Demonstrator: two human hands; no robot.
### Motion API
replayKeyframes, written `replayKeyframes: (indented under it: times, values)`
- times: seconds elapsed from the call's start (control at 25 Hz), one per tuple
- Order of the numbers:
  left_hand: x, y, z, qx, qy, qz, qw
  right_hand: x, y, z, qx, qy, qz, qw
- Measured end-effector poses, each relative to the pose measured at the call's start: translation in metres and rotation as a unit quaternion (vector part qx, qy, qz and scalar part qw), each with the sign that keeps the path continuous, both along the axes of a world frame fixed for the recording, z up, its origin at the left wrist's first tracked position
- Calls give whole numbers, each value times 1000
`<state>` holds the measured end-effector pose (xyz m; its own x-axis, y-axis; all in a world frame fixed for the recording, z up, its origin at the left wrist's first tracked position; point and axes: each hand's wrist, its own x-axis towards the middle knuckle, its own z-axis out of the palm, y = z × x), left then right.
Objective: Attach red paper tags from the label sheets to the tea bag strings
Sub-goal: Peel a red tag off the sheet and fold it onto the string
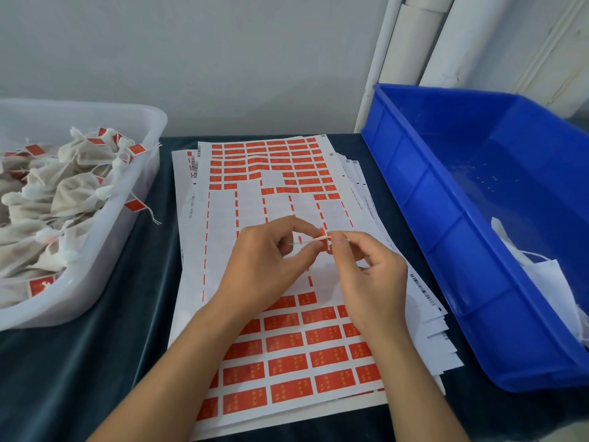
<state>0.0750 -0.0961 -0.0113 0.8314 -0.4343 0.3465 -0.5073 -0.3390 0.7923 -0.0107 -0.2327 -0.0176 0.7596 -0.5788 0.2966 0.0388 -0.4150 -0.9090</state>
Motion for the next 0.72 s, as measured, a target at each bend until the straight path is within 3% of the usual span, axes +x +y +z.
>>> replayKeyframes:
  times: [0.72]
  values:
    - [12, 10, 12, -40, 210, -106, 971, -1, -1, 5, 84, 28, 26, 996]
